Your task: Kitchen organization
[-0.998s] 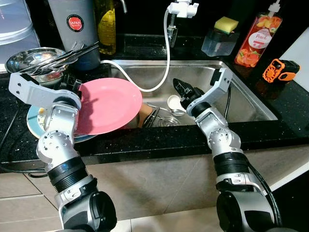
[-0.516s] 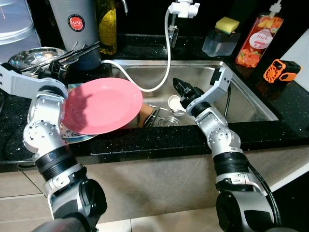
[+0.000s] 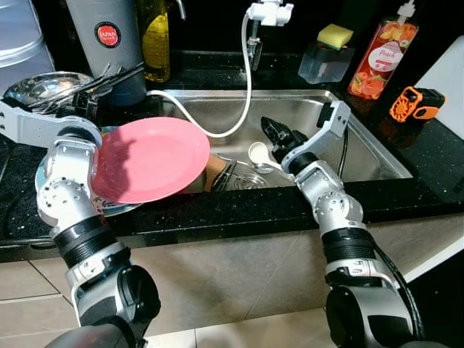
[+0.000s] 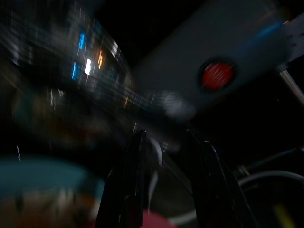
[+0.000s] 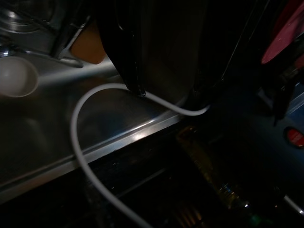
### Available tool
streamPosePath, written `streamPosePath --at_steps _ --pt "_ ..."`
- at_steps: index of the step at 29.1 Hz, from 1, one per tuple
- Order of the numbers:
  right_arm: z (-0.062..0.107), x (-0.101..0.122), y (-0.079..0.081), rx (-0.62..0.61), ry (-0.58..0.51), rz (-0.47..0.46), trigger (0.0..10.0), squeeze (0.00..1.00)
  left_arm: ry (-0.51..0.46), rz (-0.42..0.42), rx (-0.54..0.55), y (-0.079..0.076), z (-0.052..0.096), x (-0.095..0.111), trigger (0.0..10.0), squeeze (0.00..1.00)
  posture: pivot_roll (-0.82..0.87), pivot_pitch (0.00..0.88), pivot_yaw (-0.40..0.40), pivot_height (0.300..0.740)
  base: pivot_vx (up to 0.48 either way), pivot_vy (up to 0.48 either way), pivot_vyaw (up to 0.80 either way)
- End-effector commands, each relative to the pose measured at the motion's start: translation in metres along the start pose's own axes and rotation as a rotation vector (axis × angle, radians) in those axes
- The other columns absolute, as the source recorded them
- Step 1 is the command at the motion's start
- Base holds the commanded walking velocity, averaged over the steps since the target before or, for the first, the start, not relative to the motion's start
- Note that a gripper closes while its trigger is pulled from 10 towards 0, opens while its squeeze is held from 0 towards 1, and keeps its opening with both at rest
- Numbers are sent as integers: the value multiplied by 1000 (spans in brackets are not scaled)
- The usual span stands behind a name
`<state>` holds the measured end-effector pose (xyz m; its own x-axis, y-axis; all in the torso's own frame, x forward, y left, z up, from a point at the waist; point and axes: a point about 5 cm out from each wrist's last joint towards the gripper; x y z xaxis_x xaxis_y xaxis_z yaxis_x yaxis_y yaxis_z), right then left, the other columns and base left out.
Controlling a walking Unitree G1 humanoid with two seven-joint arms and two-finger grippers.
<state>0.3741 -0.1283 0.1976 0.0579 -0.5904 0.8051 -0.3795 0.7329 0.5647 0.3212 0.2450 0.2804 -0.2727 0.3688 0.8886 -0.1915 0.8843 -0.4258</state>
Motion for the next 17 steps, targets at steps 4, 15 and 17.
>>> streamPosePath --at_steps 4,15,17 --pt "3 4 -6 -18 -9 8 10000 0 -4 -694 -93 0 8 8 10000 0 259 0 -92 740 0 0 0" --pt "-1 -8 1 -2 15 -22 10000 0 -3 -1444 -314 48 -4 15 10000 0 301 0 -93 740 0 0 0" --pt "2 -8 -1 -10 13 -30 10000 0 -17 -1493 -392 47 -6 9 10000 0 300 0 -92 740 0 0 0"
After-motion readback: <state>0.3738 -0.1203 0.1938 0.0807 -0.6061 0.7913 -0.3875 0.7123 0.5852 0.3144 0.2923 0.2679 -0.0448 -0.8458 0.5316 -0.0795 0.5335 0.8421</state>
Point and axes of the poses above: a point about 5 cm out from each wrist's last joint towards the gripper, its own z axis pointing back from the gripper into the wrist, its own x axis along the axis of the wrist's last joint, y = z × x
